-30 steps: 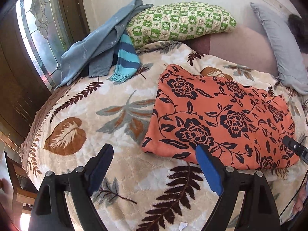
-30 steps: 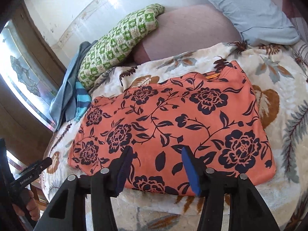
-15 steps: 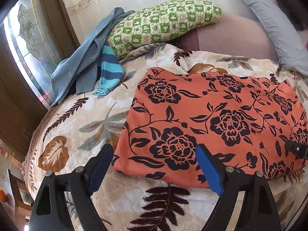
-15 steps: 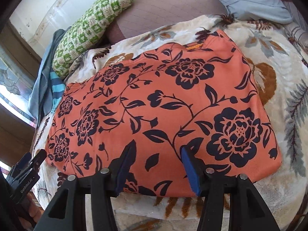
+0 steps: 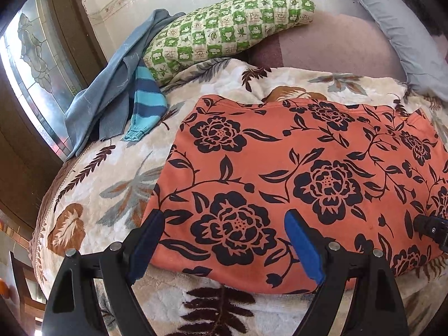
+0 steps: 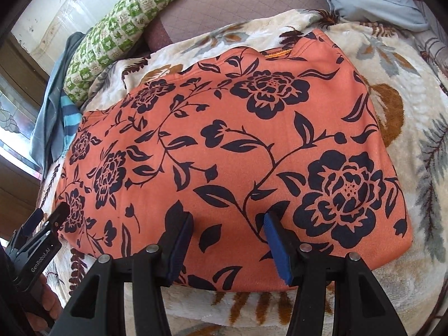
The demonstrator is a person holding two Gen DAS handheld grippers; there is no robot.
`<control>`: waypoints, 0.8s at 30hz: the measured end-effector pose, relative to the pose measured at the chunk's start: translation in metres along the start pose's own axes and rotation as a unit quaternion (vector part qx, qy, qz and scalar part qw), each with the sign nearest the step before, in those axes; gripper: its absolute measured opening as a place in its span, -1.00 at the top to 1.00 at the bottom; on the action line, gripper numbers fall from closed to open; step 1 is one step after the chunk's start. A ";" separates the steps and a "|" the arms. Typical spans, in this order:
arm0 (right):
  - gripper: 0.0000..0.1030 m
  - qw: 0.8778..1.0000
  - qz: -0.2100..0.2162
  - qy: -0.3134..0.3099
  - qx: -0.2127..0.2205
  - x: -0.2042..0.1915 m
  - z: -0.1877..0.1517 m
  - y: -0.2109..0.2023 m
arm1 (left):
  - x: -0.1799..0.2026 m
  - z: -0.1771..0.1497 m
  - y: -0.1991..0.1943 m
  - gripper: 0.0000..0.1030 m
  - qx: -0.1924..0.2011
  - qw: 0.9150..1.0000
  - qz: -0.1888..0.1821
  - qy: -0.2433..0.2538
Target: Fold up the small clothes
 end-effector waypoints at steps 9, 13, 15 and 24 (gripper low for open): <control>-0.16 1.000 -0.005 -0.015 -0.003 -0.004 0.002 0.005 | 0.018 -0.001 0.016 -0.70 -0.017 1.000 -0.002 0.008; -0.22 1.000 -0.010 -0.023 -0.004 -0.006 0.002 0.007 | 0.023 -0.003 0.027 -0.70 -0.026 1.000 -0.002 0.008; -0.24 1.000 -0.012 -0.028 -0.004 -0.007 0.002 0.008 | 0.025 -0.003 0.032 -0.70 -0.028 1.000 -0.002 0.008; -0.31 0.997 -0.038 -0.063 -0.009 -0.015 0.002 0.016 | 0.023 -0.003 0.044 -0.83 -0.017 1.000 -0.002 -0.001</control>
Point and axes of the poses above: each gripper's, at about its wrist camera, not at the fingertips, and y roughly the way its jaws point, x to its right, z to its top, the point moved 5 cm from there along y, roughly the way its jaws point, and after that the axes turned 7 degrees about z, right-handed, at the moved point
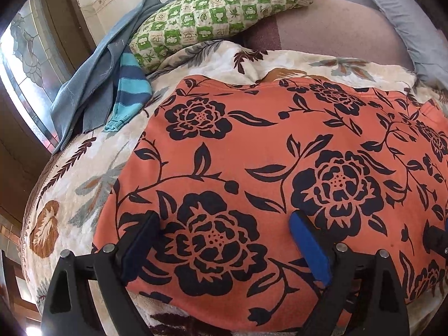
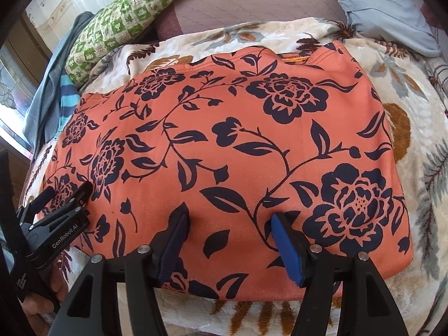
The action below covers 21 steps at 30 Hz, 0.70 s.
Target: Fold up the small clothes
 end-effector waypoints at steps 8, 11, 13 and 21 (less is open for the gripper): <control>-0.35 1.000 -0.012 -0.011 0.001 -0.003 0.000 0.003 | 0.000 -0.001 -0.001 -0.83 0.003 1.000 0.000 0.002; -0.35 1.000 -0.009 -0.009 0.003 -0.003 0.001 0.003 | -0.001 -0.002 -0.005 -0.83 0.000 1.000 0.003 0.003; -0.35 1.000 0.005 0.005 0.010 0.000 0.002 -0.002 | -0.003 -0.002 -0.011 -0.83 -0.001 1.000 0.007 0.003; -0.32 0.994 -0.011 0.073 0.082 0.035 0.014 -0.039 | -0.003 0.002 -0.046 -0.83 0.026 1.000 -0.003 0.008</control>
Point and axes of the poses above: each gripper's, at about its wrist camera, not at the fingertips, and y roughly the way its jaws point, x to its right, z to its top, the point moved 5 cm from there along y, roughly the way its jaws point, and after that the axes turned 7 degrees about z, right-handed, at the moved point
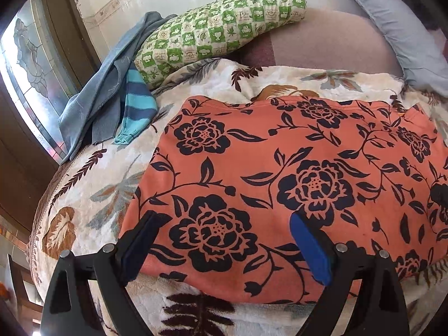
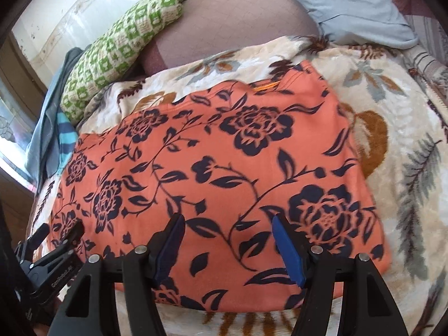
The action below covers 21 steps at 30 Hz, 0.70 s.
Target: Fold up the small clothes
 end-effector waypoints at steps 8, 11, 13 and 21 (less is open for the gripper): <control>-0.30 0.998 -0.008 0.057 -0.027 0.037 -0.002 0.002 | 0.024 0.006 -0.026 -0.83 0.021 0.999 -0.016 0.017; -0.27 0.997 0.000 0.061 -0.038 0.043 -0.002 0.005 | 0.035 0.007 -0.033 -0.83 0.027 0.999 -0.020 0.026; -0.27 0.998 0.000 0.054 -0.042 0.041 -0.003 0.005 | 0.042 0.008 -0.036 -0.83 0.029 0.999 -0.020 0.031; -0.27 0.999 0.014 0.052 0.008 0.043 0.008 -0.019 | 0.057 0.015 -0.051 -0.83 0.043 0.998 -0.015 0.043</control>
Point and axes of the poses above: each gripper's, at about its wrist camera, not at the fingertips, and y roughly the way its jaws point, x to its right, z to its top, the point moved 5 cm from there along y, roughly the way its jaws point, and after that the axes turned 7 degrees about z, right-handed, at the moved point
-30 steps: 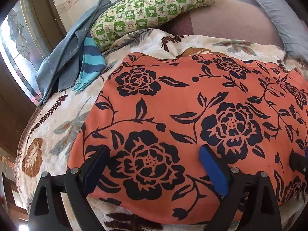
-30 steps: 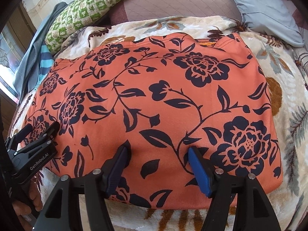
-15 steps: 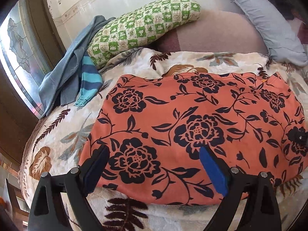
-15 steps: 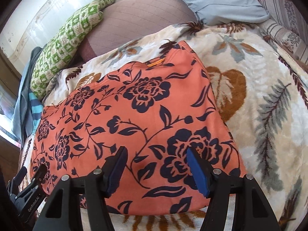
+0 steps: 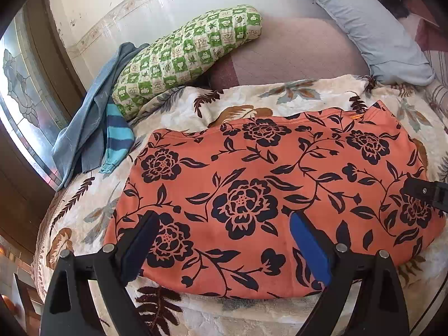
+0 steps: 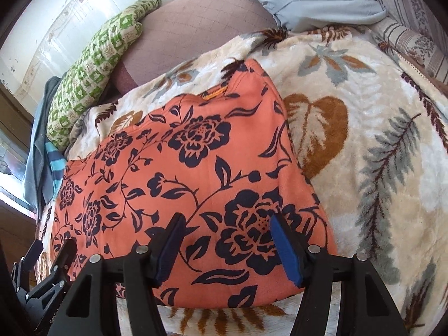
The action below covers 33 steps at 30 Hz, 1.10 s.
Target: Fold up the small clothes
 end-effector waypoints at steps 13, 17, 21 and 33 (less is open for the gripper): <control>-0.27 0.999 0.005 0.030 -0.037 0.013 -0.008 0.009 | 0.010 0.004 -0.015 -0.83 0.012 1.000 0.004 0.013; -0.27 1.000 0.006 0.022 -0.008 0.009 -0.002 -0.001 | 0.009 0.003 -0.013 -0.83 0.010 1.000 0.005 0.011; -0.27 1.000 0.004 0.001 0.001 -0.001 -0.001 -0.003 | 0.007 0.002 -0.010 -0.83 0.006 1.000 0.005 0.009; -0.27 0.997 0.009 -0.075 -0.022 -0.040 -0.015 0.016 | -0.075 -0.025 0.076 -0.83 -0.098 0.990 0.069 -0.075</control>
Point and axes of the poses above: each gripper's, at about its wrist camera, not at the fingertips, and y roughly the way its jaws point, x to its right, z to its top, the point moved 5 cm from there along y, roughly the way its jaws point, and after that the axes turned 7 degrees about z, right-handed, at the moved point
